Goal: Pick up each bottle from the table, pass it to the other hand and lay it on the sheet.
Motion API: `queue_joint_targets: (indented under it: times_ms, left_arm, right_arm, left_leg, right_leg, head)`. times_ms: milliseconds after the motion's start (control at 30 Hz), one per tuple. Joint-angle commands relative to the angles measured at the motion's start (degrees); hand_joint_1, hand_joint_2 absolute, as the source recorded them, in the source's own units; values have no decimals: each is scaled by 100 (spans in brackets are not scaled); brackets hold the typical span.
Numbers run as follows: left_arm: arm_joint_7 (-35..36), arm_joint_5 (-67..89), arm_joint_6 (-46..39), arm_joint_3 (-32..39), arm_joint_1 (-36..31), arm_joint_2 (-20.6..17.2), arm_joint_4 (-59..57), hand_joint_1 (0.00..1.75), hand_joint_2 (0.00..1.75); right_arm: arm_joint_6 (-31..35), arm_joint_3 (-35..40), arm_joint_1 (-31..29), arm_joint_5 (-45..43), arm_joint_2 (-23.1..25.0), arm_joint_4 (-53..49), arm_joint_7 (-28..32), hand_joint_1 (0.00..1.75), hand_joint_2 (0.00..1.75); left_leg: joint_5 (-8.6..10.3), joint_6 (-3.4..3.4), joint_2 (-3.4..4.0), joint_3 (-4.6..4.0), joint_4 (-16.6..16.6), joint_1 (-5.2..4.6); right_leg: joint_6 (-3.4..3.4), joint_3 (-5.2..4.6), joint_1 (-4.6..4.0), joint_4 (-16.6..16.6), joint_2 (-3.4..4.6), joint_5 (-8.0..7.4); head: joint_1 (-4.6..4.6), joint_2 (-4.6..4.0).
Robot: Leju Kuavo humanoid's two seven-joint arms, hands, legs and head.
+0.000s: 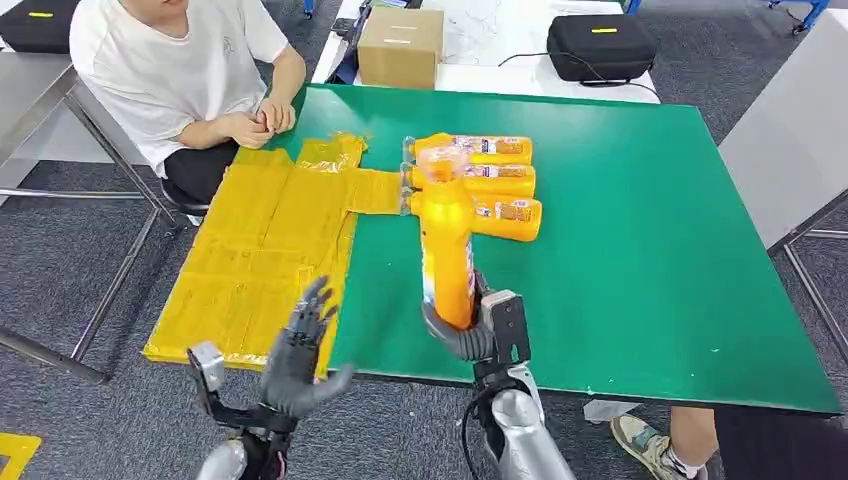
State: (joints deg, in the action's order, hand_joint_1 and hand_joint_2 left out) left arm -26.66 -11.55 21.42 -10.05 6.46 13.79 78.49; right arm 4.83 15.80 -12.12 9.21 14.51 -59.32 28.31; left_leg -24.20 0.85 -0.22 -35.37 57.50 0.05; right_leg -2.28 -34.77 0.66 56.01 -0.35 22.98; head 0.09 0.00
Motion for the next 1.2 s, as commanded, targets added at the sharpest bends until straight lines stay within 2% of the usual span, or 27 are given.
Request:
queue_joint_targets:
  times_ms: [33,200,267,467,567,633,667,733,767,1133,1200]
  left_arm:
    - [-168,762,-832,-318,-286,-127,-340,0,175]
    - [92,927,-886,-428,-476,-146,-591,0,175]
    - [11,1197,-1063,-552,-576,-114,-687,0,175]
    - [64,1099,-1186,-488,-557,-41,-682,0,175]
    - [871,-495,-251,-322,-513,38,-734,0,175]
    - [852,-534,-248,-370,-498,4,-743,0,175]
    - [871,-669,-179,-377,-498,3,-760,0,175]
    - [830,-1143,252,-553,-553,-101,-679,0,175]
    - [828,-1170,263,-584,-576,-127,-604,0,175]
    - [750,-1229,293,-575,-622,-133,-570,0,175]
    - [727,-1269,253,-521,-659,-128,-561,0,175]
  right_arm:
    - [-38,957,-247,939,5,509,-139,175,175]
    - [-53,1604,-430,1487,64,881,-53,175,175]
    - [136,1806,-535,1699,184,1108,15,175,175]
    - [287,1936,-469,1722,286,1087,111,175,175]
    - [296,2141,-395,1697,247,1172,146,175,175]
    - [326,2157,-407,1672,243,1242,203,175,175]
    - [282,2182,-439,1660,235,1287,240,175,175]
    - [34,2215,-544,1509,172,1421,402,175,175]
    - [-137,2151,-595,1378,136,1507,432,175,175]
    - [-228,2165,-673,1384,76,1631,436,175,175]
    - [-561,2175,-669,1290,25,1705,502,175,175]
  left_leg:
    - [-10,-6,7,26,-4,3]
    - [-10,-7,8,33,-7,4]
    - [-6,-5,9,26,-8,3]
    - [-5,-5,8,22,-7,3]
    - [-17,-8,3,46,-6,6]
    - [-4,-4,3,20,-7,4]
    - [-13,-7,5,38,-6,4]
    - [-5,-6,2,23,-8,3]
    - [-4,-5,0,20,-7,2]
    - [-6,-5,-4,23,-4,3]
    - [-2,-4,-8,16,-6,3]
  right_leg:
    - [9,23,-4,-2,7,8]
    - [9,28,-4,-4,8,9]
    - [7,20,-3,-4,9,5]
    - [6,18,-3,-4,7,4]
    - [12,44,-6,-4,4,17]
    - [6,18,-3,-6,3,4]
    - [9,35,-3,-4,6,13]
    - [7,19,-3,-5,1,7]
    - [6,16,-2,-4,-1,6]
    - [7,20,-3,-3,-5,9]
    - [6,16,-3,-6,-9,6]
  head:
    - [0,0]
    - [0,0]
    - [-2,0]
    - [0,0]
    - [0,0]
    - [0,0]
    - [0,0]
    - [2,0]
    - [0,0]
    - [0,0]
    - [0,0]
